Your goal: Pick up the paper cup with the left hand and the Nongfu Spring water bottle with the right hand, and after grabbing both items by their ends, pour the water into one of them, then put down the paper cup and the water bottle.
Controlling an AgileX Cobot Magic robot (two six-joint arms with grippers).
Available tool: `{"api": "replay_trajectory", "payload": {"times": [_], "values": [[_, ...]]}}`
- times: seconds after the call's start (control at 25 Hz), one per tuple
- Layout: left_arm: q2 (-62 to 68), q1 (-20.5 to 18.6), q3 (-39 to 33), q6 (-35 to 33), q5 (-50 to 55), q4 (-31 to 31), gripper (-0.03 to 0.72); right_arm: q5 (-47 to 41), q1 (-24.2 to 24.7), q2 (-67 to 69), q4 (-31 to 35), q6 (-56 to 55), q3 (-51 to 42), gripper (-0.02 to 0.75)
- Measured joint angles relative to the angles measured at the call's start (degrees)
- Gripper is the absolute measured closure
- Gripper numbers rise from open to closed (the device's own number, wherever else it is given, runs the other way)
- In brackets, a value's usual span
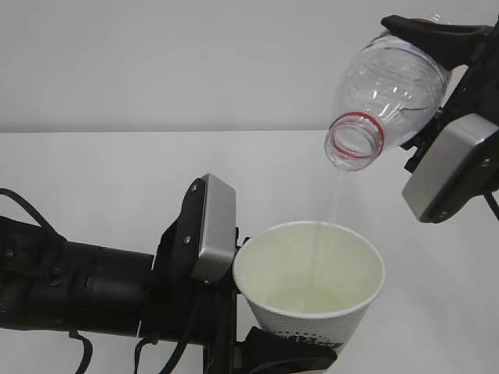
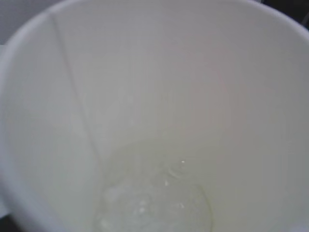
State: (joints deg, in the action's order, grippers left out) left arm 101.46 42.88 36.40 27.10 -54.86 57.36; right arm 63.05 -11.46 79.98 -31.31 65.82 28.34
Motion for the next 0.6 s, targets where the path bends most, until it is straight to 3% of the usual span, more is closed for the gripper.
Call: {"api": "replay_trajectory", "payload": {"times": [0.6], "values": [[0.00, 0.00, 0.00, 0.00, 0.00, 0.00, 0.190, 0.11, 0.00, 0.00, 0.85, 0.87, 0.00, 0.280]]}}
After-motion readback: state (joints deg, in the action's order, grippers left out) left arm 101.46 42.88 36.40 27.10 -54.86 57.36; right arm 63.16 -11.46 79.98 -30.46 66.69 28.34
